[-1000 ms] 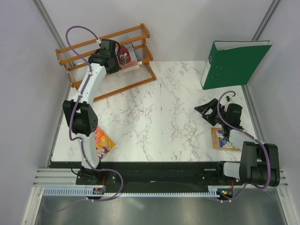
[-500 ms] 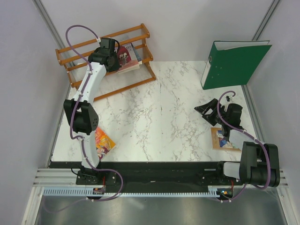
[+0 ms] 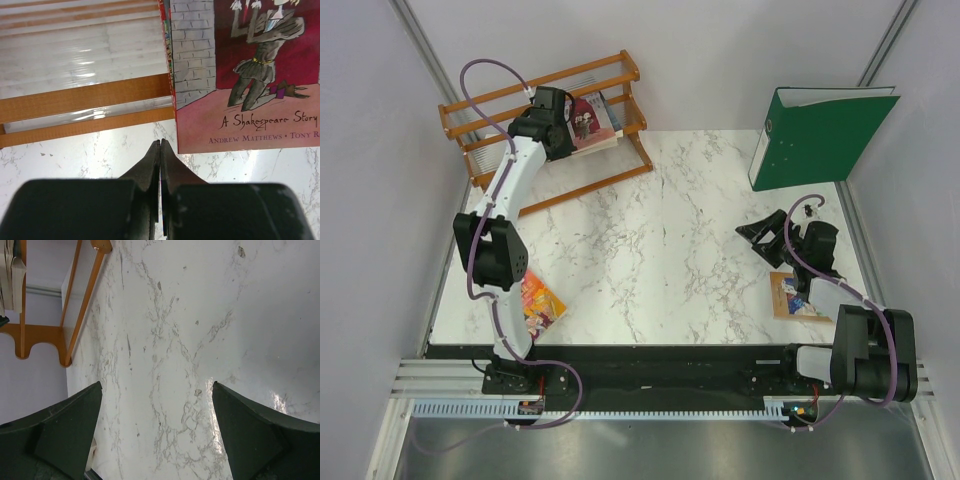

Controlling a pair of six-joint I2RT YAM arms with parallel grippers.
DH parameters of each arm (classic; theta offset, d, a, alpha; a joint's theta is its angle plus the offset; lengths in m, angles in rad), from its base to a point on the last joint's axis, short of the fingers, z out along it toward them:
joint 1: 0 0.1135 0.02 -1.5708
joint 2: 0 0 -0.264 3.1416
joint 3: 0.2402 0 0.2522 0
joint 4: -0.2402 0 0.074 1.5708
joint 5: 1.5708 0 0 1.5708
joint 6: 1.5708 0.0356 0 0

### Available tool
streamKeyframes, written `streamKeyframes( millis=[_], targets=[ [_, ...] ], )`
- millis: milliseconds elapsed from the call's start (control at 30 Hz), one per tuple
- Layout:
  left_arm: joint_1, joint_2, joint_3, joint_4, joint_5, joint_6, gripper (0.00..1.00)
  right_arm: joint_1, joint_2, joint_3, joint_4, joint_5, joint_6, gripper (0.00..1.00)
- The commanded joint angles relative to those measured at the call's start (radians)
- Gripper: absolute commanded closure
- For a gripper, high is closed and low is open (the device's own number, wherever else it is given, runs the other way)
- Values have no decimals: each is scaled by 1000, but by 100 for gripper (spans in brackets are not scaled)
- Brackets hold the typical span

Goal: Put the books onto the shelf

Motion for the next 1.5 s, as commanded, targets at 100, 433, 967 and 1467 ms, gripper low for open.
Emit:
streamKeyframes(
  millis=[100,433,967,1467],
  targets=[
    [6,-41,7,25,-20,-31,98,3,-35,0,20,35,2,2],
    [6,2,57,26,52,-73,98,3,-30,12,-5,35,-15,2],
    [9,-18,61,26,20,-96,98,3,-25,17,-11,32,-25,2],
    [22,-640,-696,176,19,-131,92,3,-62,40,-95,79,-22,2]
  ],
)
